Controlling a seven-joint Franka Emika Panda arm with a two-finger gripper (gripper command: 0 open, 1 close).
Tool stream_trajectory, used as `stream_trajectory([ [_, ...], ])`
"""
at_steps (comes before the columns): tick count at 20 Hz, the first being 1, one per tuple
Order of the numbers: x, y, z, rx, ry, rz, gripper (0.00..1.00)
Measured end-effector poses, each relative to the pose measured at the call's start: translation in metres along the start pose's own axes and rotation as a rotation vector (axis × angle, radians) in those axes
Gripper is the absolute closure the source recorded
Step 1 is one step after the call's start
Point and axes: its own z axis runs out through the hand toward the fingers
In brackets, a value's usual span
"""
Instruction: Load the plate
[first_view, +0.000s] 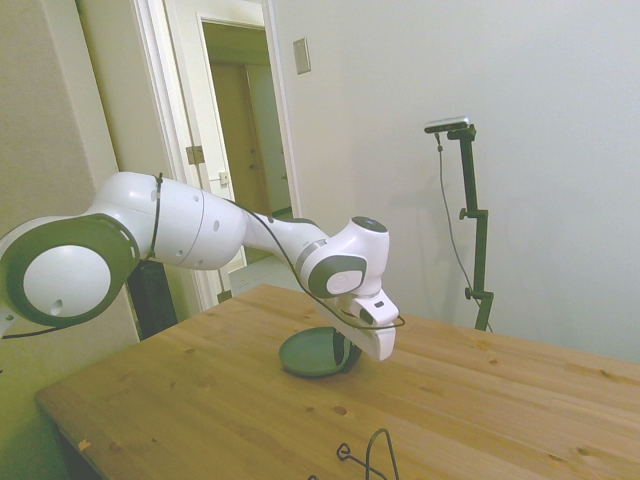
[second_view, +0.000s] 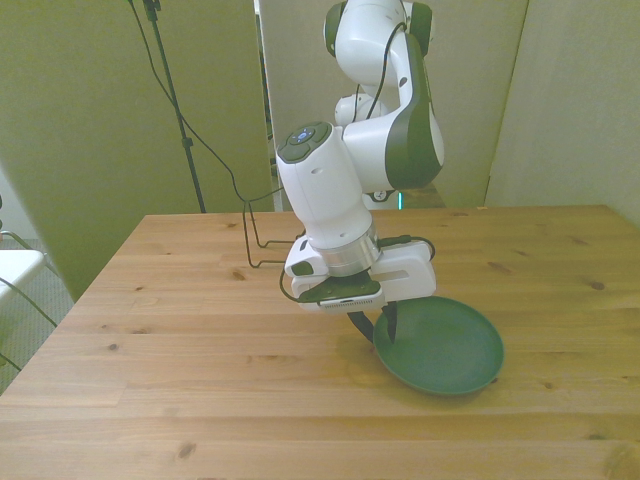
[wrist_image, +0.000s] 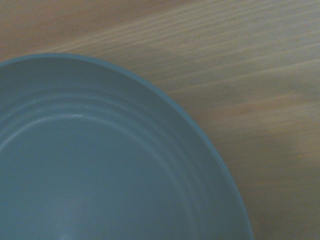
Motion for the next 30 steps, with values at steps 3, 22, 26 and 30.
stream_trajectory([
  [3,0.0,-0.001,0.0,0.002,0.0,-0.006,1.0],
  [22,-0.076,0.004,-0.106,-0.004,0.017,-0.108,1.0],
  [26,-0.108,0.009,-0.144,-0.094,0.071,-0.115,1.0],
  [30,-0.127,0.023,-0.178,-0.218,0.172,-0.132,1.0],
])
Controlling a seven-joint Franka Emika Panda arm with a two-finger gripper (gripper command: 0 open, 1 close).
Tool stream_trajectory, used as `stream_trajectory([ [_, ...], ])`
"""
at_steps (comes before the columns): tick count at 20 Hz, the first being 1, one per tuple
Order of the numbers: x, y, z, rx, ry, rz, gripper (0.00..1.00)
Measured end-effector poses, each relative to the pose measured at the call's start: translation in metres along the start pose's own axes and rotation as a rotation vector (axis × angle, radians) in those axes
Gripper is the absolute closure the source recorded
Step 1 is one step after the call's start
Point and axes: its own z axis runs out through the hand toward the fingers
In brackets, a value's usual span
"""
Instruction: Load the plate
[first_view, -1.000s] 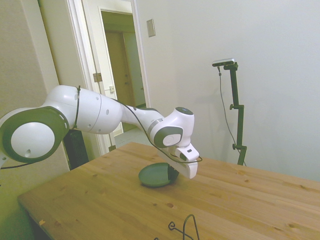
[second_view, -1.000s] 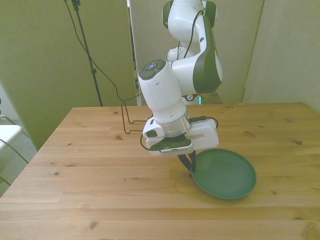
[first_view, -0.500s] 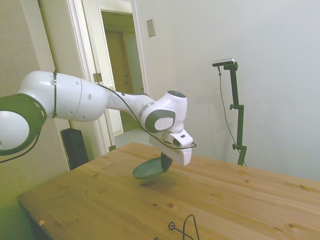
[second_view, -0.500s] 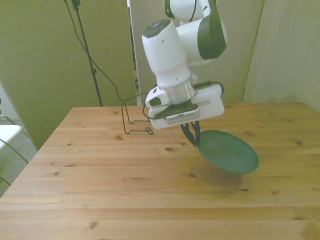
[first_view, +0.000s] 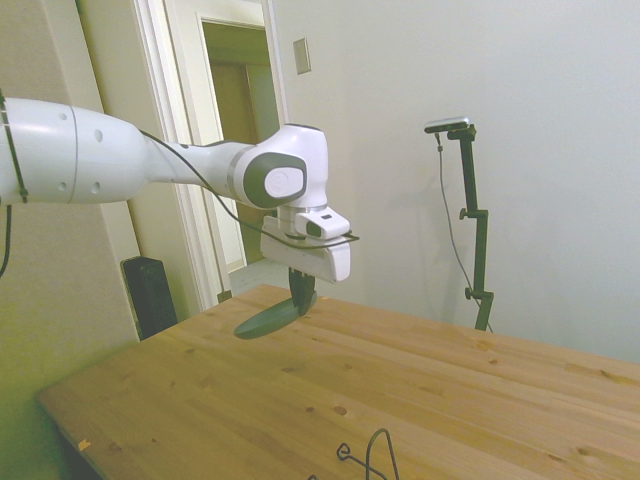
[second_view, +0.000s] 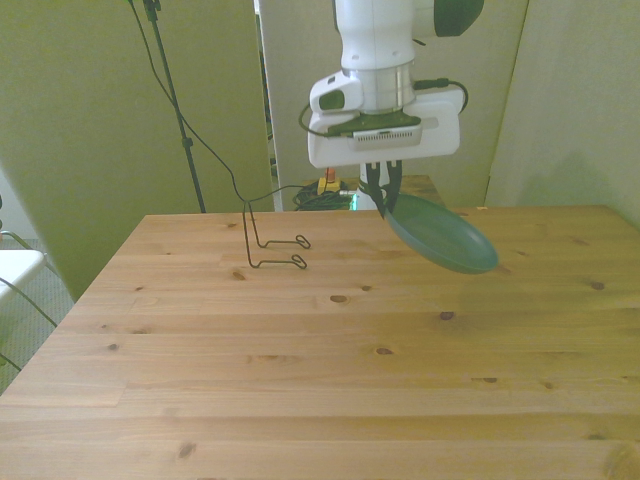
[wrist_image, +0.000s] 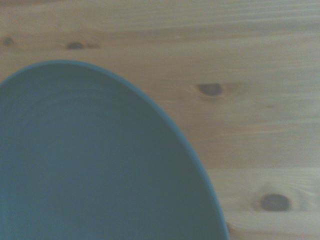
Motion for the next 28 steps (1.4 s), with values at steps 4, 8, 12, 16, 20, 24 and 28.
stream_trajectory([
  [4,-0.01,0.024,-0.023,-0.116,0.046,-0.005,1.0],
  [8,-0.009,0.044,-0.031,-0.222,0.078,0.007,1.0],
  [12,0.003,0.064,-0.033,-0.319,0.121,0.023,1.0],
  [16,0.01,0.074,-0.033,-0.391,0.165,0.013,1.0],
  [20,0.008,0.079,-0.029,-0.455,0.198,-0.012,1.0],
  [24,-0.004,0.096,-0.03,-0.483,0.228,-0.037,1.0],
  [28,-0.014,0.118,-0.027,-0.506,0.251,-0.043,1.0],
])
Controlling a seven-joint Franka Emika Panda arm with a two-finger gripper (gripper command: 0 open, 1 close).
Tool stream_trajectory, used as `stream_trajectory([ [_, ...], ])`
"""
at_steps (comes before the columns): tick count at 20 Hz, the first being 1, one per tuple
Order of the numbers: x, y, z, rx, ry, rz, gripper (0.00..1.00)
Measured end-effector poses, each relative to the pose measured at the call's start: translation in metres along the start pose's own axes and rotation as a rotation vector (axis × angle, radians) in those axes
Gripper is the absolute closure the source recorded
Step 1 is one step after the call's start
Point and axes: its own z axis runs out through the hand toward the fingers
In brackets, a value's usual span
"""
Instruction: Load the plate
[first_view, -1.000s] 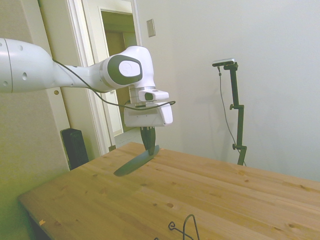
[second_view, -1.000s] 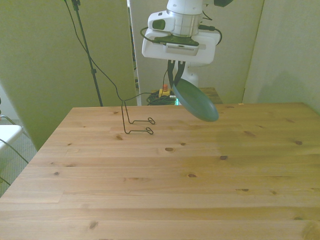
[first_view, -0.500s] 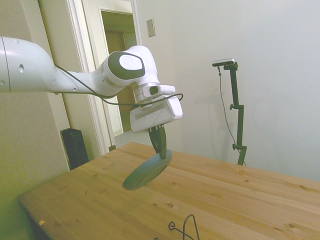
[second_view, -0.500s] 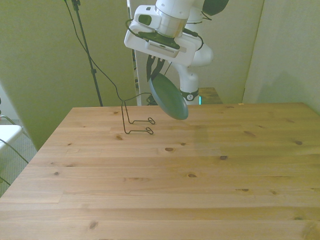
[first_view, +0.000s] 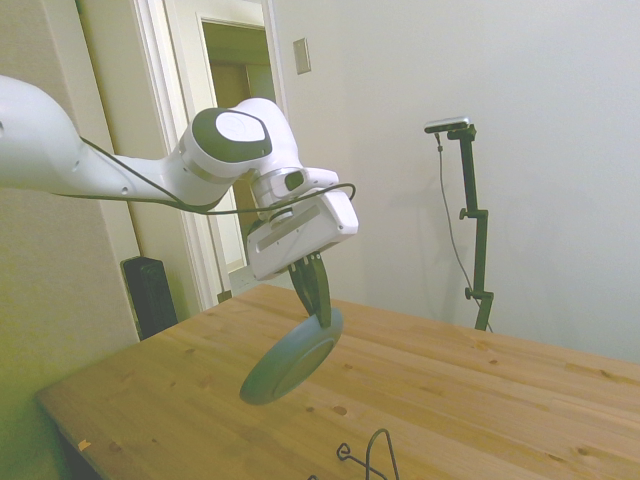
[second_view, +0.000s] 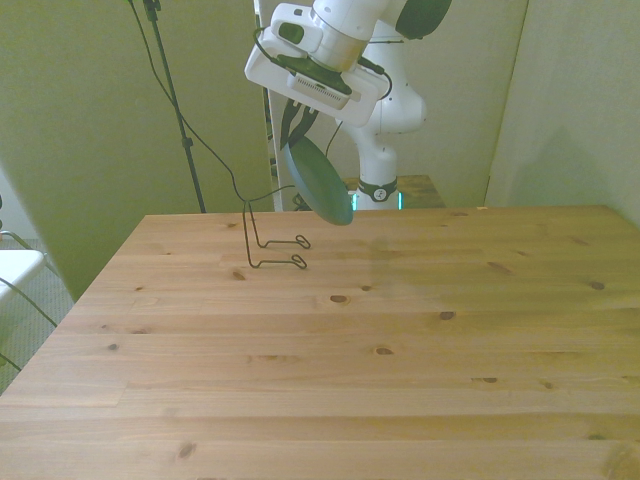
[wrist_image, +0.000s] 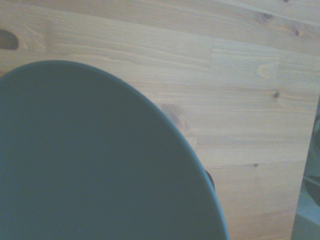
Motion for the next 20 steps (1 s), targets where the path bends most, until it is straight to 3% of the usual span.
stream_trajectory([
  [11,0.026,0.029,0.045,-0.104,0.058,0.038,1.0],
  [20,0.043,0.006,0.07,-0.152,0.068,0.052,1.0],
])
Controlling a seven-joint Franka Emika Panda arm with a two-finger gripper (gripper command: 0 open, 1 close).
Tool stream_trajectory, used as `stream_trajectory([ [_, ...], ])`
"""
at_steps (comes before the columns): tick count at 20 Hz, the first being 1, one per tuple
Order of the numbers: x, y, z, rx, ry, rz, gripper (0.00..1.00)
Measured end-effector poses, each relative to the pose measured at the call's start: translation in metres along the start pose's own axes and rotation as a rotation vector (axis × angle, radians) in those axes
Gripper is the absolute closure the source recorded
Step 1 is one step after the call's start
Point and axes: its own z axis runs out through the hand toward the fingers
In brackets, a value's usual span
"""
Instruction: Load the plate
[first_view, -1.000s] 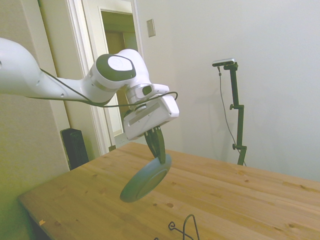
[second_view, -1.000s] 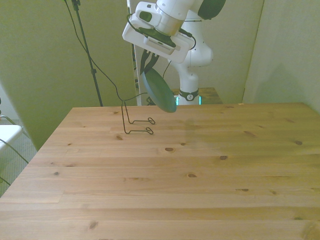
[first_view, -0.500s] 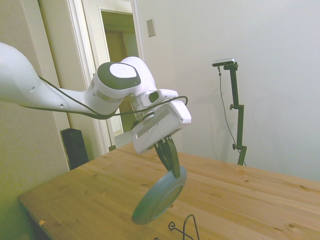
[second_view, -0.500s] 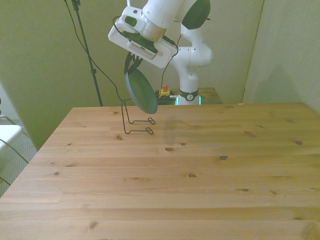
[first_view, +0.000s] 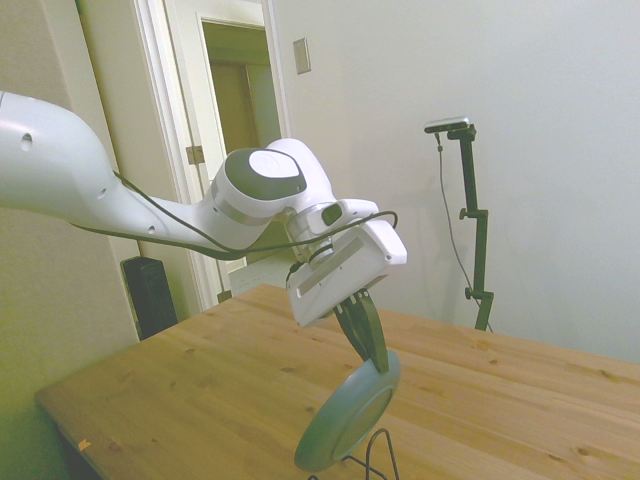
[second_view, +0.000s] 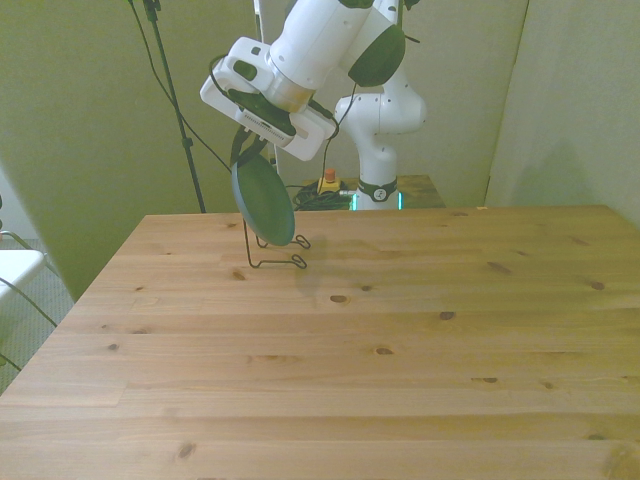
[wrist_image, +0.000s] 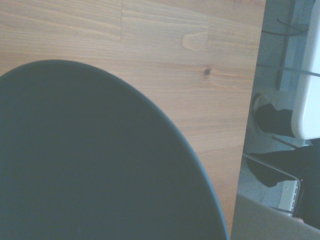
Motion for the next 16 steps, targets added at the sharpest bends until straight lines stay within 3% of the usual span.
stream_trajectory([
  [16,-0.005,-0.038,0.009,-0.072,0.006,-0.01,1.0],
])
